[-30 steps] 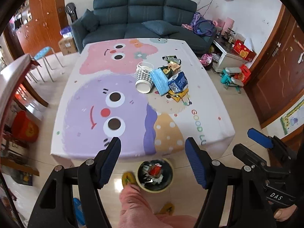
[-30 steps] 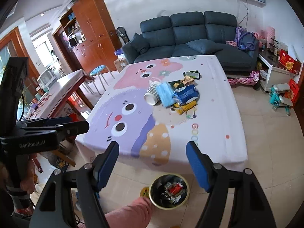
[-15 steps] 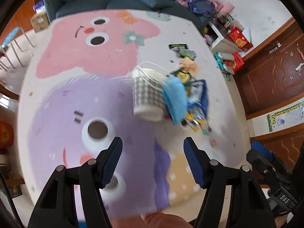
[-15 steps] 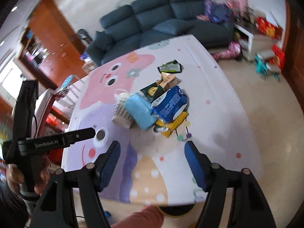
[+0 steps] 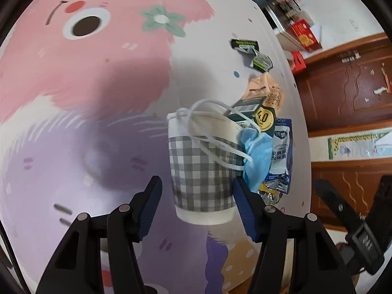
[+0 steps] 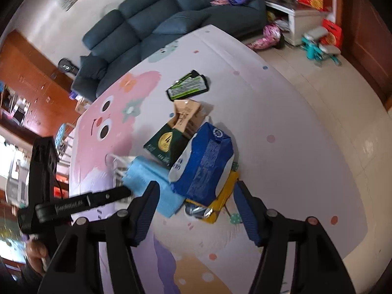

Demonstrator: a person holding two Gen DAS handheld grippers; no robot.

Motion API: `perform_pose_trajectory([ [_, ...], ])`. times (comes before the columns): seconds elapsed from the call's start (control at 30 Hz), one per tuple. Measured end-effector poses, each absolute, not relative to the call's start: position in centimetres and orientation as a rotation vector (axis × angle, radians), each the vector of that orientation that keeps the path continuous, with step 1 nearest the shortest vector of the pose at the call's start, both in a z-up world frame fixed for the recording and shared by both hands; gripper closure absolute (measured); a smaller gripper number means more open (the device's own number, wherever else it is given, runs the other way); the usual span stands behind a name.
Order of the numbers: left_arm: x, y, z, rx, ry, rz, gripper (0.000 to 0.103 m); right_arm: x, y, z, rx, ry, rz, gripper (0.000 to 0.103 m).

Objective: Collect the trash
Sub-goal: 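Grasp the plaid paper cup with the left tool while the right tool grasps the blue milk carton, then carry the plaid cup and blue carton down over the trash bin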

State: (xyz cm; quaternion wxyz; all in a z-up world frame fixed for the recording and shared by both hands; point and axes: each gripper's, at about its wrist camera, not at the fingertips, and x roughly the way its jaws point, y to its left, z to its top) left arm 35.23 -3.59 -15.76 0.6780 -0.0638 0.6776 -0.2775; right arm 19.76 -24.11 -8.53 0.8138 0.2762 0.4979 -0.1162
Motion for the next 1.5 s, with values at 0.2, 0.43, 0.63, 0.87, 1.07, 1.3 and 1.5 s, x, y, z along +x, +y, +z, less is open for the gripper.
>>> perform_pose_trajectory([
  [0.2, 35.2, -5.2, -16.6, -0.137, 1.551, -0.672, 0.047, 22.0, -25.2, -10.5, 0.662, 1.105, -0.287, 0.04],
  [0.43, 35.2, -6.0, -17.2, -0.172, 1.559, -0.688, 0.056, 23.6, -26.2, -12.7, 0.74, 1.155, -0.309, 0.04],
  [0.63, 34.8, -5.0, -16.3, -0.169, 1.539, -0.655, 0.058, 24.8, -26.1, -12.9, 0.724, 1.167, -0.309, 0.04],
  [0.87, 33.7, -2.3, -14.3, -0.165, 1.506, -0.608, 0.059, 26.3, -25.5, -13.0, 0.672, 1.214, -0.33, 0.039],
  [1.07, 32.4, 0.6, -13.5, -0.171, 1.509, -0.561, 0.059, 26.7, -24.5, -12.8, 0.601, 1.26, -0.344, 0.039],
  [1.3, 30.7, 2.6, -12.8, -0.173, 1.501, -0.532, 0.058, 26.8, -24.1, -13.6, 0.556, 1.311, -0.333, 0.037],
  [1.5, 30.1, 2.3, -12.2, -0.181, 1.487, -0.537, 0.058, 25.6, -24.4, -13.2, 0.581, 1.272, -0.334, 0.038],
])
